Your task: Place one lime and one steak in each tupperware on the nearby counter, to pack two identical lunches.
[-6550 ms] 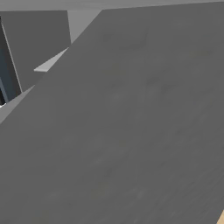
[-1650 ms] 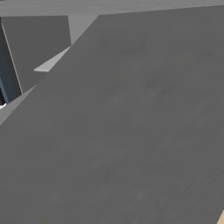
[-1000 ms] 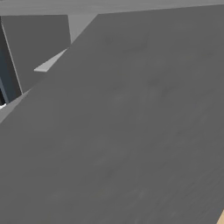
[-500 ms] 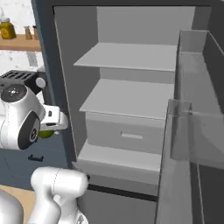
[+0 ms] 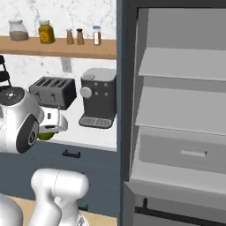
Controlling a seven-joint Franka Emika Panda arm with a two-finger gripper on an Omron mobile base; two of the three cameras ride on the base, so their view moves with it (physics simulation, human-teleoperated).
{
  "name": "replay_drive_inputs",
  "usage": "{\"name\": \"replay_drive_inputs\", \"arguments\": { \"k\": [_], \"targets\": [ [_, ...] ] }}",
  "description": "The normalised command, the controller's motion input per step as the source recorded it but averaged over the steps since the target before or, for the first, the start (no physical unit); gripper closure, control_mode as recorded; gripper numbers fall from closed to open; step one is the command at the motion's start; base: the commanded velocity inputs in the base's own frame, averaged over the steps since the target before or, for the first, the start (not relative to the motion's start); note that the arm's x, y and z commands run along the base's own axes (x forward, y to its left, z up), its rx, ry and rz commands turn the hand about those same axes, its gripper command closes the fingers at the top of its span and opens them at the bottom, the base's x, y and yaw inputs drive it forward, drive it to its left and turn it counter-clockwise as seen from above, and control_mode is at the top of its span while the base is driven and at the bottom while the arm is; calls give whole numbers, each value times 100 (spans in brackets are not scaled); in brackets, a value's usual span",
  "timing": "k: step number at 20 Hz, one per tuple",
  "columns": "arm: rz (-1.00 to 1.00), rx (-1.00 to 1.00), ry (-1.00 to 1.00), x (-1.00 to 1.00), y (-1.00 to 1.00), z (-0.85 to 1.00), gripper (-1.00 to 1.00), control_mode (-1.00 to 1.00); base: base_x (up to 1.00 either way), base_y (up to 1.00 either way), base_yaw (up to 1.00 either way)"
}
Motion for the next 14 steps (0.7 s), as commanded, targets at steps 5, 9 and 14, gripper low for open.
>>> {"name": "replay_drive_inputs", "arguments": {
  "k": [5,9,14],
  "targets": [
    [0,0,0,0,0,0,100,100,73,100,0],
    [0,0,0,0,0,0,100,100,26,100,0],
    [0,0,0,0,0,0,100,100,3,100,0]
  ]
}}
